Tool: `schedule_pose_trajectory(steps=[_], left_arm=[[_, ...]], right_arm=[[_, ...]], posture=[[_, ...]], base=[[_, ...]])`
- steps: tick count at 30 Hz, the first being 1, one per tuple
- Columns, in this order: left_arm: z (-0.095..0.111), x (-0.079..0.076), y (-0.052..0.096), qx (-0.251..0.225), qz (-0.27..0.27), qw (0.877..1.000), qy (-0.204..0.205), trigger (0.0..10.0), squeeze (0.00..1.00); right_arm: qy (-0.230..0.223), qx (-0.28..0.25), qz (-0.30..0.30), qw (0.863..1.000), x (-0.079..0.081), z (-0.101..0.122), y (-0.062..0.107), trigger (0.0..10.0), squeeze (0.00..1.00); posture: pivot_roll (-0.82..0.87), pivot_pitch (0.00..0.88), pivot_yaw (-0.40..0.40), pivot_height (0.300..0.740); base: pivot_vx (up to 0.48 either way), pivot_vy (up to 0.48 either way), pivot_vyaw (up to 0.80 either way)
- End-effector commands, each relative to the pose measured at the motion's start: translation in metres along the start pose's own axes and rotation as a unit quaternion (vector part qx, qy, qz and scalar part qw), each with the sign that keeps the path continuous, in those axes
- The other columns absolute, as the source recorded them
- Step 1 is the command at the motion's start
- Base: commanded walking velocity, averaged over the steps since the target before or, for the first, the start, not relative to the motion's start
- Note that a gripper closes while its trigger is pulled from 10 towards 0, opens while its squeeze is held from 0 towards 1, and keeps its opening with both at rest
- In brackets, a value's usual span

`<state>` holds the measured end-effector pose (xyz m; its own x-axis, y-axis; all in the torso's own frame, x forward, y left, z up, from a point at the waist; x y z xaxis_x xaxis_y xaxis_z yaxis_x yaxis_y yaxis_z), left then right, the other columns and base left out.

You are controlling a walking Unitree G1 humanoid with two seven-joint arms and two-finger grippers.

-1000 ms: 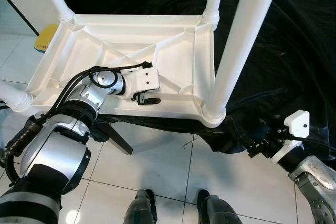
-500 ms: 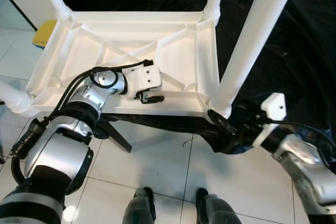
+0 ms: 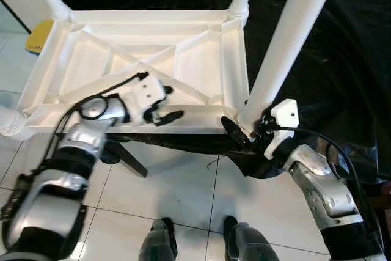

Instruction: Building children table

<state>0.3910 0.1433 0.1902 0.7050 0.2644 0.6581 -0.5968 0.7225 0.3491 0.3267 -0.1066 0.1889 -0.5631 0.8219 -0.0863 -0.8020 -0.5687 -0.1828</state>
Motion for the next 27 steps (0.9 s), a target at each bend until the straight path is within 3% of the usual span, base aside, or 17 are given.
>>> schedule_pose_trajectory(steps=[1, 2, 4, 6, 10, 18, 22, 25, 27], left_arm=[[-0.018, -0.012, 0.0, 0.034, -0.013, 0.999, 0.0, 10.0, 0.0], [-0.03, -0.007, 0.006, 0.064, -0.001, 0.998, -0.01, 10.0, 0.0], [-0.036, -0.003, 0.008, 0.079, 0.008, 0.997, -0.013, 10.0, 0.0], [-0.048, 0.012, 0.011, 0.127, 0.044, 0.99, -0.038, 10.0, 0.0], [-0.047, 0.022, 0.004, 0.151, 0.07, 0.984, -0.061, 10.0, 0.0], [-0.029, 0.025, -0.028, 0.153, 0.076, 0.98, -0.106, 10.0, 0.0], [-0.025, 0.024, -0.033, 0.151, 0.073, 0.979, -0.117, 10.0, 0.0], [-0.007, 0.018, -0.05, 0.121, 0.053, 0.983, -0.13, 10.0, 0.0], [-0.007, 0.018, -0.05, 0.121, 0.053, 0.983, -0.13, 10.0, 0.0]], right_arm=[[-0.003, 0.0, -0.01, 1.0, -0.003, -0.003, 0.002, 10.0, 0.0], [-0.003, -0.005, -0.025, 1.0, -0.009, -0.002, 0.002, 10.0, 0.0], [-0.002, -0.007, -0.034, 0.999, -0.012, -0.001, 0.002, 10.0, 0.0], [-0.004, -0.016, -0.076, 0.997, -0.027, 0.0, 0.007, 10.0, 0.0], [0.001, -0.032, -0.136, 0.99, -0.047, 0.003, 0.015, 10.0, 0.0], [0.017, -0.045, -0.221, 0.974, -0.07, 0.005, 0.031, 10.0, 0.0], [0.017, -0.046, -0.228, 0.972, -0.072, 0.004, 0.033, 10.0, 0.0], [0.012, -0.039, -0.213, 0.976, -0.067, -0.001, 0.036, 10.0, 0.0], [0.012, -0.039, -0.213, 0.976, -0.067, -0.001, 0.036, 10.0, 0.0]], posture=[[0.06, 0.25, 0.002, 0.74], [0.06, 0.251, 0.001, 0.74], [0.06, 0.251, 0.001, 0.74], [0.05, 0.245, 0.007, 0.74], [0.03, 0.24, 0.015, 0.74], [0.0, 0.235, 0.034, 0.74], [-0.01, 0.235, 0.038, 0.74], [-0.03, 0.236, 0.055, 0.74], [-0.03, 0.236, 0.055, 0.74]], base=[[0.0, 0.0, 0.0], [0.0, 0.0, 0.0], [0.0, 0.0, 0.0], [0.0, 0.0, 0.0], [0.0, 0.0, 0.0], [0.0, 0.0, 0.0], [0.0, 0.0, 0.0], [0.0, 0.0, 0.0], [0.0, 0.0, 0.0]])
Point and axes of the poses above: a point about 5 cm out from each wrist's last joint towards the gripper, its own y axis pointing back from the gripper into the wrist, its own z axis along the axis of the wrist's last joint, x = y × z, the point moved 5 cm from there along -y, pointing out of the wrist towards the gripper, and after that the axes turned 2 degrees about -y, right-handed, at the moved point
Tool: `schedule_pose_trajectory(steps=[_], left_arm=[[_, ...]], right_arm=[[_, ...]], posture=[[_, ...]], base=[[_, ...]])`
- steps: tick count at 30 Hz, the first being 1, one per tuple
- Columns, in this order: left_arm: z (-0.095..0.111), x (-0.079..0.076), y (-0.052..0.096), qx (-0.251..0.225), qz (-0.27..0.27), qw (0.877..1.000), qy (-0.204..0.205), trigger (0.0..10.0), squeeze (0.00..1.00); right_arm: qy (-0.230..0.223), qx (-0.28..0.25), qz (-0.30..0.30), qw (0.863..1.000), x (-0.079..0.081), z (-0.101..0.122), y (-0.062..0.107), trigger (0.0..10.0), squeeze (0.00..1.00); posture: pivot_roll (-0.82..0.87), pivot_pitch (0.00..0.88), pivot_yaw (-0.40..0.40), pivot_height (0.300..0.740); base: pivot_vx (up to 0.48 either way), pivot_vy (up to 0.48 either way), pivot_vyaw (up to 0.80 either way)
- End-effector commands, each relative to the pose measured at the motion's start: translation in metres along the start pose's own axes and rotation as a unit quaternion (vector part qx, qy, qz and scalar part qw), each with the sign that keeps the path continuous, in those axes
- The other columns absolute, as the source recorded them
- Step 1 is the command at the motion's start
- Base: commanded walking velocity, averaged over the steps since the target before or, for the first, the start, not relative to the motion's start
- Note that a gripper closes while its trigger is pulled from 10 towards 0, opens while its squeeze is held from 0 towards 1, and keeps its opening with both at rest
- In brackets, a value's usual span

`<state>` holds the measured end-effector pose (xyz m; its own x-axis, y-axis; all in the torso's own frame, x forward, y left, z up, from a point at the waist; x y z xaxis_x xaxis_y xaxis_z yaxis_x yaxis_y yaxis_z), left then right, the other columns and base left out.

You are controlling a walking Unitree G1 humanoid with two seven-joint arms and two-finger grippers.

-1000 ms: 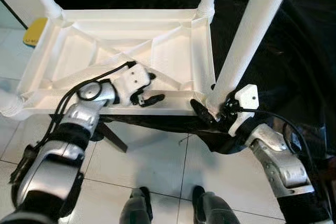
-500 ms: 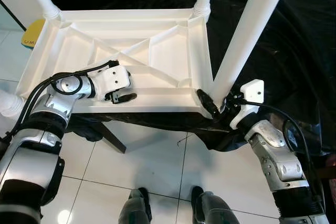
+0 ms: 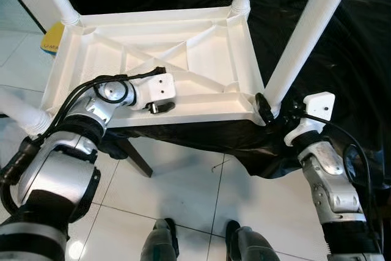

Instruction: Building children table

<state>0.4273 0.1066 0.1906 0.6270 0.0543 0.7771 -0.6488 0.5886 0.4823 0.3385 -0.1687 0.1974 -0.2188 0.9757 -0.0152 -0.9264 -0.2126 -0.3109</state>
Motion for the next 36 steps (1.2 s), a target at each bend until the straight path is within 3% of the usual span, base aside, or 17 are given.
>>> schedule_pose_trajectory(steps=[1, 4, 9, 10, 14, 15, 19, 20, 22, 23, 24, 25, 26, 28, 36], left_arm=[[-0.016, -0.002, -0.005, 0.034, 0.07, 0.997, 0.003, 10.0, 0.0], [0.001, -0.01, -0.013, -0.007, 0.039, 0.999, 0.009, 10.0, 0.0], [0.007, -0.018, -0.015, -0.024, 0.017, 1.0, 0.009, 10.0, 0.0], [0.005, -0.02, -0.015, -0.023, 0.014, 1.0, 0.006, 10.0, 0.0], [0.004, -0.021, -0.015, -0.022, 0.012, 1.0, 0.004, 10.0, 0.0], [0.001, -0.022, -0.014, -0.018, 0.012, 1.0, 0.002, 10.0, 0.0], [0.001, -0.022, -0.014, -0.018, 0.012, 1.0, 0.002, 10.0, 0.0], [-0.004, -0.021, -0.012, -0.008, 0.015, 1.0, 0.001, 10.0, 0.0], [-0.004, -0.021, -0.012, -0.008, 0.015, 1.0, 0.001, 10.0, 0.0], [-0.01, -0.021, -0.011, 0.006, 0.021, 1.0, -0.002, 10.0, 0.0], [-0.01, -0.021, -0.011, 0.006, 0.021, 1.0, -0.002, 10.0, 0.0], [-0.014, -0.019, -0.01, 0.018, 0.028, 0.999, -0.009, 10.0, 0.0], [-0.014, -0.019, -0.01, 0.018, 0.028, 0.999, -0.009, 10.0, 0.0], [-0.016, -0.015, -0.01, 0.027, 0.038, 0.999, -0.017, 10.0, 0.0], [-0.006, -0.01, -0.015, 0.023, 0.049, 0.998, -0.035, 10.0, 0.0]], right_arm=[[0.004, 0.016, -0.022, 1.0, -0.012, -0.008, 0.008, 10.0, 0.0], [0.004, 0.02, 0.033, 0.999, 0.001, -0.011, 0.0, 10.0, 0.0], [0.005, 0.02, 0.075, 0.997, 0.009, -0.012, -0.016, 10.0, 0.0], [0.01, 0.027, 0.085, 0.996, 0.008, -0.014, -0.025, 2.7, 0.0], [0.013, 0.032, 0.09, 0.995, 0.008, -0.016, -0.03, 2.7, 0.0], [0.015, 0.036, 0.085, 0.996, 0.004, -0.018, -0.032, 0.0, 0.0], [0.015, 0.036, 0.085, 0.996, 0.004, -0.018, -0.032, 0.0, 0.0], [0.015, 0.041, 0.064, 0.997, -0.006, -0.02, -0.028, 0.0, 0.0], [0.015, 0.041, 0.064, 0.997, -0.006, -0.02, -0.028, 0.0, 0.0], [0.019, 0.046, 0.024, 0.998, -0.021, -0.023, -0.019, 0.0, 0.0], [0.019, 0.046, 0.024, 0.998, -0.021, -0.023, -0.019, 0.0, 0.0], [0.018, 0.048, -0.021, 0.998, -0.035, -0.024, -0.006, 10.0, 0.0], [0.018, 0.048, -0.021, 0.998, -0.035, -0.024, -0.006, 10.0, 0.0], [0.016, 0.043, -0.074, 0.996, -0.05, -0.023, 0.013, 10.0, 0.0], [0.028, 0.017, -0.133, 0.991, -0.067, -0.014, 0.03, 10.0, 0.0]], posture=[[-0.03, 0.236, 0.055, 0.74], [-0.03, 0.238, 0.052, 0.74], [-0.02, 0.235, 0.032, 0.74], [-0.01, 0.234, 0.02, 0.74], [-0.01, 0.234, 0.02, 0.74], [0.0, 0.236, 0.014, 0.74], [0.0, 0.236, 0.014, 0.74], [0.01, 0.241, 0.01, 0.74], [0.01, 0.241, 0.01, 0.74], [0.02, 0.244, 0.021, 0.74], [0.02, 0.244, 0.021, 0.74], [0.01, 0.247, 0.028, 0.74], [0.01, 0.247, 0.028, 0.74], [0.01, 0.25, 0.033, 0.74], [-0.01, 0.251, 0.039, 0.74]], base=[[0.0, 0.0, 0.0], [0.0, 0.0, 0.0], [0.0, 0.0, 0.0], [0.0, 0.0, 0.0], [0.0, 0.0, 0.0], [0.0, 0.0, 0.0], [0.0, 0.0, 0.0], [0.0, 0.0, 0.0], [0.0, 0.0, 0.0], [0.0, 0.0, 0.0], [0.0, 0.0, 0.0], [0.0, 0.0, 0.0], [0.0, 0.0, 0.0], [0.0, 0.0, 0.0], [0.0, 0.0, 0.0]])
Point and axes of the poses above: a point about 5 cm out from each wrist's last joint towards the gripper, its own y axis pointing back from the gripper into the wrist, its own z axis along the axis of the wrist's last joint, x = y × z, the point moved 5 cm from there along -y, pointing out of the wrist towards the gripper, and after that the axes turned 2 degrees about -y, right-handed, at the moved point
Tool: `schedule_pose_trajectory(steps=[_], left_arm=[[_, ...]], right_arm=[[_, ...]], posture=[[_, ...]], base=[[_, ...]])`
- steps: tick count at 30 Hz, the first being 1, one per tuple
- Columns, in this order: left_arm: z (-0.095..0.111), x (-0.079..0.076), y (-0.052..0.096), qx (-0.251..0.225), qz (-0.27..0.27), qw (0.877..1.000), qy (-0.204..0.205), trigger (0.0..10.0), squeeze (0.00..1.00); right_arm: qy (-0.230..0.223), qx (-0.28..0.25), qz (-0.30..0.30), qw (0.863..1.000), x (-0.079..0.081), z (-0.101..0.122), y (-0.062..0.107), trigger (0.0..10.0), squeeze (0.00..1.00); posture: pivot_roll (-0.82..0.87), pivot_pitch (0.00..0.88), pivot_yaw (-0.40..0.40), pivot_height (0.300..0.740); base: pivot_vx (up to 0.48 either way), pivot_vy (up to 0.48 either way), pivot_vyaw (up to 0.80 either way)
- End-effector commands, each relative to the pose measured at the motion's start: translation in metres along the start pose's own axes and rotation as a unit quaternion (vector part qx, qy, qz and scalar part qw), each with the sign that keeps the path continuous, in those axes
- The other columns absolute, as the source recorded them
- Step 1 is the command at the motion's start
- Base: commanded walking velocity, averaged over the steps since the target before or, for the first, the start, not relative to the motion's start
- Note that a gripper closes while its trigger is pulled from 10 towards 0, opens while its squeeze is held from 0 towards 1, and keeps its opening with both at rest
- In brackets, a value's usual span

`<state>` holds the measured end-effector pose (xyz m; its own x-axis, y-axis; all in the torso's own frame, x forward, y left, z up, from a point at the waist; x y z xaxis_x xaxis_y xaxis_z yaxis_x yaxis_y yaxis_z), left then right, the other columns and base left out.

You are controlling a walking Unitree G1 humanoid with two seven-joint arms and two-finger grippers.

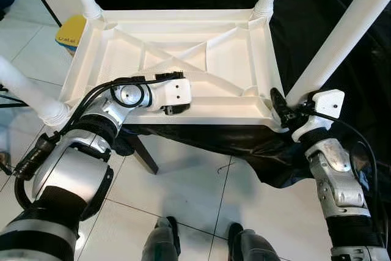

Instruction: Building children table

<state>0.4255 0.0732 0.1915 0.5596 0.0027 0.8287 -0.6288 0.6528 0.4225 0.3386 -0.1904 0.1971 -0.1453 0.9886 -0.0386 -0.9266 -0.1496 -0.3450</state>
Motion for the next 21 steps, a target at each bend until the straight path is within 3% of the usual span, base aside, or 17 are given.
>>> schedule_pose_trajectory(steps=[1, 3, 13, 15, 16, 17, 21], left_arm=[[-0.03, -0.009, 0.004, 0.063, 0.032, 0.998, 0.005, 10.0, 0.0], [-0.024, -0.007, 0.0, 0.056, 0.035, 0.998, -0.004, 10.0, 0.0], [-0.005, -0.005, -0.01, 0.033, 0.03, 0.999, -0.025, 10.0, 0.0], [0.01, -0.004, -0.018, 0.014, 0.026, 0.999, -0.039, 10.0, 0.0], [0.01, -0.004, -0.018, 0.014, 0.026, 0.999, -0.039, 10.0, 0.0], [0.016, -0.002, -0.021, 0.006, 0.027, 0.999, -0.045, 10.0, 0.0], [0.031, 0.0, -0.028, -0.013, 0.028, 0.998, -0.054, 10.0, 0.0]], right_arm=[[0.014, 0.03, -0.117, 0.993, -0.052, -0.012, 0.027, 10.0, 0.0], [0.026, 0.02, -0.153, 0.988, -0.062, -0.006, 0.035, 10.0, 0.0], [0.03, 0.004, -0.234, 0.972, -0.075, 0.003, 0.055, 10.0, 0.0], [0.044, -0.002, -0.292, 0.955, -0.089, 0.007, 0.071, 10.0, 0.0], [0.044, -0.002, -0.292, 0.955, -0.089, 0.007, 0.071, 10.0, 0.0], [0.064, -0.007, -0.327, 0.943, -0.097, 0.011, 0.081, 10.0, 0.0], [0.077, -0.008, -0.366, 0.927, -0.106, 0.014, 0.094, 10.0, 0.0]], posture=[[-0.01, 0.249, 0.041, 0.74], [-0.02, 0.249, 0.043, 0.74], [-0.03, 0.248, 0.049, 0.74], [-0.03, 0.247, 0.052, 0.74], [-0.03, 0.247, 0.052, 0.74], [-0.03, 0.245, 0.054, 0.74], [-0.03, 0.245, 0.056, 0.74]], base=[[0.0, 0.0, 0.0], [0.0, 0.0, 0.0], [0.0, 0.0, 0.0], [0.0, 0.0, 0.0], [0.0, 0.0, 0.0], [0.0, 0.0, 0.0], [0.0, 0.0, 0.0]])
Point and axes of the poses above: a point about 5 cm out from each wrist's last joint towards the gripper, its own y axis pointing back from the gripper into the wrist, its own z axis along the axis of the wrist's last joint, x = y × z, the point moved 5 cm from there along -y, pointing out of the wrist towards the gripper, and after that the axes turned 2 degrees about -y, right-handed, at the moved point
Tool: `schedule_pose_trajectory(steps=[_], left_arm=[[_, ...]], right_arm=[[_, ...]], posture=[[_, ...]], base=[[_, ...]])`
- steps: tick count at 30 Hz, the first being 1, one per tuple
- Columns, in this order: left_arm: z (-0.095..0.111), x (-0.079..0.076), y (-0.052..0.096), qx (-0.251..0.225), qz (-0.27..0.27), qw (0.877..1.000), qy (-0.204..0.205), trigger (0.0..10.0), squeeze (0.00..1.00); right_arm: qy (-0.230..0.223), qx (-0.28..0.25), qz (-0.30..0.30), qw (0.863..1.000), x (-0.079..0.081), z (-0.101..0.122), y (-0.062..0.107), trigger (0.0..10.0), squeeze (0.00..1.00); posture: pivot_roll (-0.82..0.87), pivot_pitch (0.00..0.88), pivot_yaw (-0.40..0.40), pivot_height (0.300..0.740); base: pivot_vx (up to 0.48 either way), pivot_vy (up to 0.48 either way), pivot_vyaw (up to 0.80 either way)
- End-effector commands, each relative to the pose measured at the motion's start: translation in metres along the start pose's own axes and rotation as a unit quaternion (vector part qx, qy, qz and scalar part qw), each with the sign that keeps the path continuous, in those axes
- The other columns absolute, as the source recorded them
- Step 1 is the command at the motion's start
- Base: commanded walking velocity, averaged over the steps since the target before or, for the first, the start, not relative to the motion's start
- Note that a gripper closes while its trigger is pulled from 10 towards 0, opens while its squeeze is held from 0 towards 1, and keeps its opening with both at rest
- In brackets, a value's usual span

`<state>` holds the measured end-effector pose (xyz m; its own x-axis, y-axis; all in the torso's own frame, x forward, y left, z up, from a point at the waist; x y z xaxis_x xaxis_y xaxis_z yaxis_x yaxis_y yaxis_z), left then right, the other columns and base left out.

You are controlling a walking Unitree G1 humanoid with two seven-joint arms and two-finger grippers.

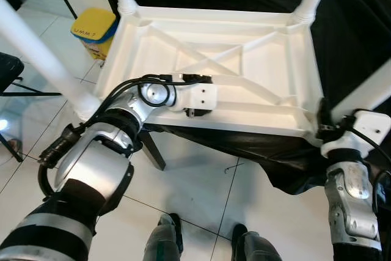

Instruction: Building children table

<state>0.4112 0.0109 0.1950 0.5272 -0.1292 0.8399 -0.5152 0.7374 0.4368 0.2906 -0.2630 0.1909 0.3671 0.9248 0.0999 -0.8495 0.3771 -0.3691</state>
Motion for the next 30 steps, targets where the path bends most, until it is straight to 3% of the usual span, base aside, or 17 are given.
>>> schedule_pose_trajectory(steps=[1, 6, 7, 8, 9, 10, 12, 13, 14, 15, 17, 18, 19, 21, 22, 24, 30], left_arm=[[-0.024, 0.002, 0.005, 0.051, 0.059, 0.997, 0.002, 10.0, 0.0], [-0.01, 0.003, -0.002, 0.029, 0.055, 0.998, -0.009, 10.0, 0.0], [-0.006, 0.004, -0.003, 0.016, 0.054, 0.998, -0.009, 10.0, 0.0], [-0.006, 0.004, -0.003, 0.016, 0.054, 0.998, -0.009, 10.0, 0.0], [-0.003, 0.004, -0.002, 0.006, 0.054, 0.999, -0.004, 10.0, 0.0], [-0.003, 0.004, -0.002, 0.006, 0.054, 0.999, -0.004, 10.0, 0.0], [-0.003, 0.005, 0.002, -0.014, 0.054, 0.998, 0.032, 10.0, 0.0], [-0.003, 0.005, 0.002, -0.014, 0.054, 0.998, 0.032, 10.0, 0.0], [-0.005, 0.004, 0.006, -0.028, 0.055, 0.996, 0.067, 10.0, 0.0], [-0.005, 0.006, 0.009, -0.046, 0.06, 0.991, 0.114, 10.0, 0.0], [-0.006, 0.007, 0.011, -0.058, 0.063, 0.986, 0.144, 10.0, 0.0], [-0.004, 0.008, 0.014, -0.08, 0.067, 0.978, 0.182, 10.0, 0.0], [-0.004, 0.008, 0.014, -0.08, 0.067, 0.978, 0.182, 10.0, 0.0], [-0.001, 0.013, 0.02, -0.126, 0.079, 0.956, 0.251, 10.0, 0.0], [0.002, 0.014, 0.024, -0.147, 0.084, 0.947, 0.272, 10.0, 0.0], [0.007, 0.016, 0.032, -0.184, 0.094, 0.93, 0.303, 10.0, 0.0], [0.014, 0.009, 0.044, -0.215, 0.09, 0.919, 0.317, 10.0, 0.0]], right_arm=[[0.053, 0.003, -0.106, 0.993, -0.055, 0.0, 0.011, 10.0, 0.0], [0.051, 0.012, -0.105, 0.993, -0.05, -0.004, 0.014, 10.0, 0.0], [0.043, 0.018, -0.076, 0.996, -0.033, -0.007, 0.014, 10.0, 0.0], [0.043, 0.018, -0.076, 0.996, -0.033, -0.007, 0.014, 10.0, 0.0], [0.032, 0.024, -0.049, 0.998, -0.019, -0.011, 0.014, 10.0, 0.0], [0.032, 0.024, -0.049, 0.998, -0.019, -0.011, 0.014, 10.0, 0.0], [0.017, 0.033, -0.002, 0.999, 0.005, -0.015, 0.015, 10.0, 0.0], [0.017, 0.033, -0.002, 0.999, 0.005, -0.015, 0.015, 10.0, 0.0], [0.01, 0.035, 0.019, 0.999, 0.012, -0.016, 0.014, 10.0, 0.1], [0.003, 0.035, 0.041, 0.999, 0.018, -0.016, 0.013, 10.0, 1.0], [-0.001, 0.035, 0.054, 0.998, 0.022, -0.015, 0.013, 10.0, 1.0], [-0.005, 0.036, 0.073, 0.997, 0.026, -0.015, 0.011, 10.0, 1.0], [-0.005, 0.036, 0.073, 0.997, 0.026, -0.015, 0.011, 10.0, 1.0], [-0.012, 0.039, 0.12, 0.992, 0.032, -0.013, 0.007, 10.0, 1.0], [-0.011, 0.04, 0.139, 0.989, 0.034, -0.011, 0.005, 10.0, 0.0], [-0.008, 0.047, 0.184, 0.982, 0.037, -0.011, 0.002, 10.0, 0.0], [0.0, 0.059, 0.24, 0.969, 0.044, -0.013, 0.001, 10.0, 0.0]], posture=[[-0.03, 0.245, 0.056, 0.74], [-0.04, 0.241, 0.059, 0.74], [-0.05, 0.239, 0.064, 0.74], [-0.05, 0.239, 0.064, 0.74], [-0.05, 0.237, 0.066, 0.74], [-0.05, 0.237, 0.066, 0.74], [-0.05, 0.233, 0.066, 0.74], [-0.05, 0.233, 0.066, 0.74], [-0.04, 0.225, 0.056, 0.74], [-0.04, 0.22, 0.05, 0.74], [-0.04, 0.22, 0.05, 0.74], [-0.03, 0.216, 0.043, 0.74], [-0.03, 0.216, 0.043, 0.74], [-0.03, 0.211, 0.037, 0.74], [-0.03, 0.209, 0.035, 0.74], [-0.02, 0.202, 0.025, 0.74], [-0.02, 0.193, 0.014, 0.74]], base=[[0.0, 0.0, 0.0], [0.0, 0.0, 0.0], [0.0, 0.0, 0.0], [0.0, 0.0, 0.0], [0.0, 0.0, 0.0], [0.0, 0.0, 0.0], [0.0, 0.0, 0.0], [0.0, 0.0, 0.0], [0.0, 0.0, 0.0], [0.0, 0.0, 0.0], [0.0, 0.0, 0.0], [0.0, 0.0, 0.0], [0.0, 0.0, 0.0], [0.0, 0.0, 0.0], [0.0, 0.0, 0.0], [0.0, 0.0, 0.0], [0.0, 0.0, 0.0]])
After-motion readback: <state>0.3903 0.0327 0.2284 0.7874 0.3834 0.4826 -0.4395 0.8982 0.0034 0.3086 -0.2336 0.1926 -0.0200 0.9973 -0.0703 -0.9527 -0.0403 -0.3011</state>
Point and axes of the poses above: a point about 5 cm out from each wrist's last joint towards the gripper, its own y axis pointing back from the gripper into the wrist, its own z axis along the axis of the wrist's last joint, x = y × z, the point moved 5 cm from there along -y, pointing out of the wrist towards the gripper, and after that the axes turned 2 degrees about -y, right-handed, at the moved point
